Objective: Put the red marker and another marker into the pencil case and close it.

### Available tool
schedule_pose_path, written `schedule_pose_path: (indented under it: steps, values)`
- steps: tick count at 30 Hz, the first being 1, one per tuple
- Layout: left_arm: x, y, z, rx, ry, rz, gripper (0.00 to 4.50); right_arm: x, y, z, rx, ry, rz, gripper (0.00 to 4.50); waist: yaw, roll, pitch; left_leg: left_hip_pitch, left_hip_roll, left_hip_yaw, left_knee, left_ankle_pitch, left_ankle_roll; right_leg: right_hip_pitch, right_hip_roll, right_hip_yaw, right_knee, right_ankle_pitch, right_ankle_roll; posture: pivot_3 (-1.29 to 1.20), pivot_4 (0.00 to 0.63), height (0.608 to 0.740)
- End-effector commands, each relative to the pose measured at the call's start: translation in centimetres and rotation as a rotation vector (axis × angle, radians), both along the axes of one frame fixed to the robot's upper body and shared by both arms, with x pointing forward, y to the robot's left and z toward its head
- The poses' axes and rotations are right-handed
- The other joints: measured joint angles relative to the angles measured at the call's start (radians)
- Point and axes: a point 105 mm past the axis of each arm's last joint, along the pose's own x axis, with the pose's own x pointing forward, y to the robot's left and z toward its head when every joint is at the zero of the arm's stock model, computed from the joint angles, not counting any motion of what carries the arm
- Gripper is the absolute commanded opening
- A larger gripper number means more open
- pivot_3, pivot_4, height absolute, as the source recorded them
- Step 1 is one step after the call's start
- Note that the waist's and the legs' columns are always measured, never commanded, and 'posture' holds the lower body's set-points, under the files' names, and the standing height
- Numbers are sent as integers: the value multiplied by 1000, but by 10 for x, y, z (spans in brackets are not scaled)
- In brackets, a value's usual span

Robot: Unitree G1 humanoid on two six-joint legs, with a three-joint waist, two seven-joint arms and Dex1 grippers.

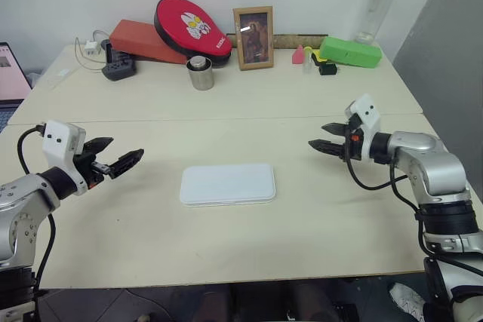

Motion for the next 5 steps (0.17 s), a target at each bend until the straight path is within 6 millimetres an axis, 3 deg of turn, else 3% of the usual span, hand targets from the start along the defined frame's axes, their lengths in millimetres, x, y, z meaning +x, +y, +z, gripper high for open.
schedule_pose_path:
  steps: [1,5]
  values:
    - [0,3,15,24,-51,-10,4500,-6,-4,15,28,-53,-14,4453,1,0,0,0,0,0,0,0,0,0,0,0,0,0,0,0,150,740]
    - [0,3,15,18,-50,-21,4500,-7,-5,15,34,-55,-21,4485,0,0,0,0,0,0,0,0,0,0,0,0,0,0,0,0,150,740]
